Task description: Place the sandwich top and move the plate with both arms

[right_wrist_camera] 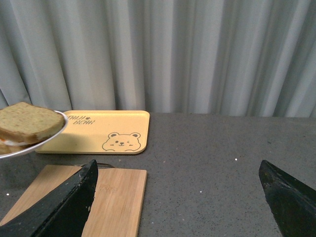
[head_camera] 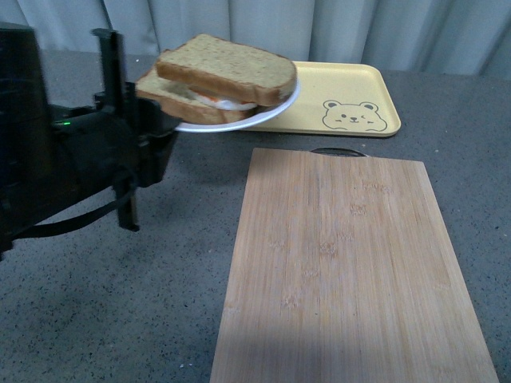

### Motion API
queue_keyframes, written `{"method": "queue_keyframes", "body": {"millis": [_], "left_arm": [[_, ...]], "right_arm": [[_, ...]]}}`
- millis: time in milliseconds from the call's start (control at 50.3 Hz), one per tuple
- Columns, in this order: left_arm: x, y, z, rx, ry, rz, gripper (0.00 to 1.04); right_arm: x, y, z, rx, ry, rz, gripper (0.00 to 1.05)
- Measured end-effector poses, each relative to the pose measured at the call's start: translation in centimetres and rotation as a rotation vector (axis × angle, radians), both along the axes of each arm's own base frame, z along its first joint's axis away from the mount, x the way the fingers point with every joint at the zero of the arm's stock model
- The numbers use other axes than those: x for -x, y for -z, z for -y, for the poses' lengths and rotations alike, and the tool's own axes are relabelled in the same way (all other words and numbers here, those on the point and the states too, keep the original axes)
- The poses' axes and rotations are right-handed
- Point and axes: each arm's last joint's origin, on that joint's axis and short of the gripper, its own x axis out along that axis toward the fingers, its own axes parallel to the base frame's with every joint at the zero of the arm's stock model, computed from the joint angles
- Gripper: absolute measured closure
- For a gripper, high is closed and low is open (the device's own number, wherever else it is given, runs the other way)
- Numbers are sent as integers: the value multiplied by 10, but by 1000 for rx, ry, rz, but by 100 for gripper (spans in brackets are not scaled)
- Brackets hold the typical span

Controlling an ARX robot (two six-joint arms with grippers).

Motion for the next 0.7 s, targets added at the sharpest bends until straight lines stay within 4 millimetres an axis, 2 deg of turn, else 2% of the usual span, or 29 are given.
{"method": "queue_keyframes", "body": {"millis": [139, 258, 358, 536, 695], "left_arm": [[-39, 5, 34, -8, -1, -11, 101], [-70, 5, 54, -4, -4, -23, 101], [-89, 4, 68, -13, 3, -36, 101], [-119, -1, 95, -45, 32, -75, 101], [-129, -5, 113, -108, 67, -111, 101]], "right_arm": [[0, 0, 0, 0, 0, 0, 9], [0, 0, 0, 0, 0, 0, 9], [0, 0, 0, 0, 0, 0, 9], [0, 0, 0, 0, 0, 0, 9], [0, 0, 0, 0, 0, 0, 9]]}}
